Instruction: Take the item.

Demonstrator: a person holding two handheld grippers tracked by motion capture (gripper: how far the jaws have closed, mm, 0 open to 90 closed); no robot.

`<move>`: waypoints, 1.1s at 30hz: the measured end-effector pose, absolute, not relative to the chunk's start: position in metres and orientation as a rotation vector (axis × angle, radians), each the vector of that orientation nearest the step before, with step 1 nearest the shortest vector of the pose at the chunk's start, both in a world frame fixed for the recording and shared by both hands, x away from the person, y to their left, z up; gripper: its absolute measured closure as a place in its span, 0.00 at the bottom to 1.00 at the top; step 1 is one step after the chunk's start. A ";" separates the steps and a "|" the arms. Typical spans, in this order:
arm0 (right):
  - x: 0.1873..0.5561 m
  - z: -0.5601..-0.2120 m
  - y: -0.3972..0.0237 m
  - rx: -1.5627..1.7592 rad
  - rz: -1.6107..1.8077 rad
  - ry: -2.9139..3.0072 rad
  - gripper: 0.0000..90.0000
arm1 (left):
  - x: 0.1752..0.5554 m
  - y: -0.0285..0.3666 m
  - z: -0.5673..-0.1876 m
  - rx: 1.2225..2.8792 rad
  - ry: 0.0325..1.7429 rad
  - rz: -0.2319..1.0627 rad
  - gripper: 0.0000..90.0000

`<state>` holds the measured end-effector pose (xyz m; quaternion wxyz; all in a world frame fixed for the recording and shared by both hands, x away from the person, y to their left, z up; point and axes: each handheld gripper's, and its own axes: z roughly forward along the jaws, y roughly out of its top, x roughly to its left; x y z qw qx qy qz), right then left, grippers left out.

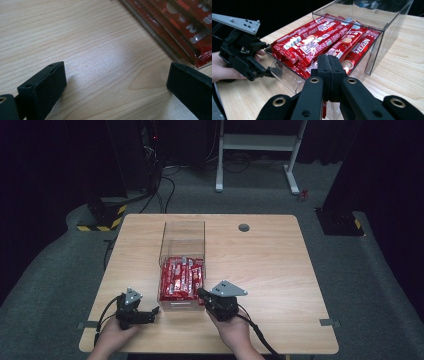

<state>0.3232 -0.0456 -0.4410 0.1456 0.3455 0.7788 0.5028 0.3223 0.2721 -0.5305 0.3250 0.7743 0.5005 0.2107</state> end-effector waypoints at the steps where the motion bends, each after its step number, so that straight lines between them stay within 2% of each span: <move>1: 0.323 -0.441 -0.046 0.996 1.459 2.239 1.00 | 0.322 0.272 -0.530 2.030 1.312 0.553 0.03; 33: 0.318 -0.431 -0.070 0.962 1.559 2.150 1.00 | 0.322 0.272 -0.531 2.026 1.314 0.554 0.03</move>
